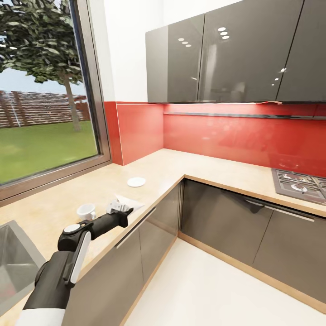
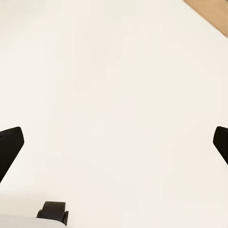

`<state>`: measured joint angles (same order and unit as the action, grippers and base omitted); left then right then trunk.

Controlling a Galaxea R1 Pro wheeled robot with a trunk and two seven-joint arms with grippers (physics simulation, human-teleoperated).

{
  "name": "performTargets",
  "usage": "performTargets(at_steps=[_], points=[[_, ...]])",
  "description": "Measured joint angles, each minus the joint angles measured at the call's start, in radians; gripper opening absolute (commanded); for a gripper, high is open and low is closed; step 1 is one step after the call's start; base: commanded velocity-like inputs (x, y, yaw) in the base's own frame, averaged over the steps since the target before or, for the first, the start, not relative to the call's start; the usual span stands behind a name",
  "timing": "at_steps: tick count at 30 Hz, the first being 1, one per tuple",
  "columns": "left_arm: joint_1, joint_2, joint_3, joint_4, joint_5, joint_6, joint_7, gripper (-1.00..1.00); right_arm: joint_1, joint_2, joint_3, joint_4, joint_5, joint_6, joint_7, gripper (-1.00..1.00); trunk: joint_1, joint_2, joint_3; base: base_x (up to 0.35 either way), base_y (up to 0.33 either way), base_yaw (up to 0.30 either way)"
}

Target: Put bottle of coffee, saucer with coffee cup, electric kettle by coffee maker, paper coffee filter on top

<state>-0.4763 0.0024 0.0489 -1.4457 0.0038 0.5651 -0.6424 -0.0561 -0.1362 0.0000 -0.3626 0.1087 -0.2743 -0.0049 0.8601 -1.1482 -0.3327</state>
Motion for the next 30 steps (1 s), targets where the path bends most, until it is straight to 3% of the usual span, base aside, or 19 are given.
performTargets(at_steps=[6,15,20,23,30], points=[[0.000,0.003,0.021,0.000,-0.001,0.000,-0.062,-1.00,0.000,-0.001,0.000,-0.001,0.000,-0.001,0.004,1.00,0.000,0.000,0.000,0.000,0.000,0.000],[0.000,0.004,0.031,0.001,-0.001,-0.001,-0.080,-1.00,0.000,-0.011,-0.001,-0.006,-0.003,-0.032,0.069,1.00,0.000,0.000,0.000,0.000,0.000,0.000],[0.028,-0.024,0.002,0.030,0.040,-0.015,-0.055,-1.00,-0.028,0.017,0.026,0.022,-0.029,-0.004,0.099,1.00,0.000,0.000,0.000,0.000,0.000,0.000],[0.029,-0.041,-0.014,0.047,0.067,-0.023,-0.041,-1.00,-0.045,0.017,0.042,0.039,-0.045,0.013,0.116,1.00,0.000,0.000,0.000,0.000,0.000,0.000],[0.029,-0.044,-0.051,0.087,0.071,-0.040,-0.010,-1.00,-0.054,0.017,0.042,0.052,-0.081,0.023,0.133,1.00,0.000,0.000,0.000,0.000,0.000,0.000]])
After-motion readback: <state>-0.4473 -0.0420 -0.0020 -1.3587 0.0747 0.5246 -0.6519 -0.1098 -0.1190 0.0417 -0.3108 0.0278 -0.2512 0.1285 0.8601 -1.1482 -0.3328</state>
